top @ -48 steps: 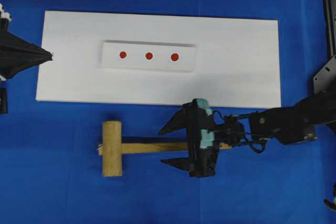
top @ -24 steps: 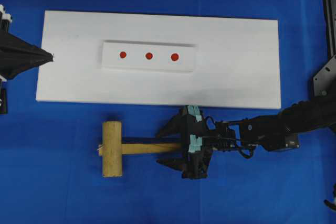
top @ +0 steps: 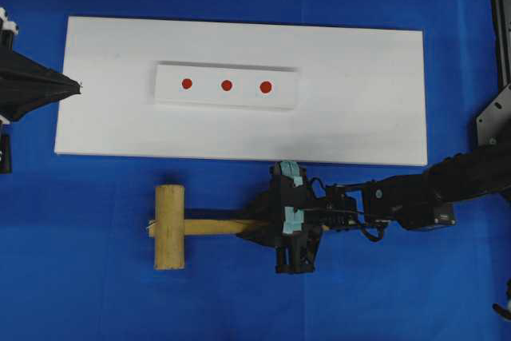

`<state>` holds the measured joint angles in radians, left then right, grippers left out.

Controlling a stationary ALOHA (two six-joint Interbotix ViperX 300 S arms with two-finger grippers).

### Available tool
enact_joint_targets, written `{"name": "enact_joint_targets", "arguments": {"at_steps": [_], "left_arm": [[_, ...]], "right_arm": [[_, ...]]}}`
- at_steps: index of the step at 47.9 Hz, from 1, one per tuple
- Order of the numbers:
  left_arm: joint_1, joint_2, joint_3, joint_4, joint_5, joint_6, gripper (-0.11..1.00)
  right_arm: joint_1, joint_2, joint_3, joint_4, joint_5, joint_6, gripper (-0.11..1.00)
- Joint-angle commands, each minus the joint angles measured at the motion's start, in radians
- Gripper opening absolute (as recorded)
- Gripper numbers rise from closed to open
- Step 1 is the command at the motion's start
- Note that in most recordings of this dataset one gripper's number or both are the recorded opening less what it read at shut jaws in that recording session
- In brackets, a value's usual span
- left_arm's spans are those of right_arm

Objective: Hit the mark with a hammer.
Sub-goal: 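Lift the mallet with the right gripper and carry it over the board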

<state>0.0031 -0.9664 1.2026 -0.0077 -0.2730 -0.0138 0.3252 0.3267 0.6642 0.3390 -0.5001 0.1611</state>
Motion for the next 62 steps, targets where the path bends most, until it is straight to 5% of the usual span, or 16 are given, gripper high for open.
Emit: {"name": "enact_joint_targets", "arguments": {"at_steps": [1,25,41,62], "left_arm": [[-0.002,0.002,-0.011,0.0,-0.002,-0.002,0.0],[-0.002,-0.002,-0.012,0.0,0.002,-0.003,0.0],[-0.002,-0.006,-0.012,-0.002,0.003,-0.003,0.0],[-0.002,-0.006,-0.012,0.0,0.003,-0.003,0.0]], "right_arm": [[0.005,-0.084,-0.012,-0.003,0.005,-0.009,0.09],[-0.046,-0.453,0.009,-0.005,0.198,-0.149,0.09],[-0.118,-0.465,0.011,-0.006,0.216,-0.164,0.09],[-0.33,-0.472,0.017,-0.006,0.273,-0.319,0.09]]}}
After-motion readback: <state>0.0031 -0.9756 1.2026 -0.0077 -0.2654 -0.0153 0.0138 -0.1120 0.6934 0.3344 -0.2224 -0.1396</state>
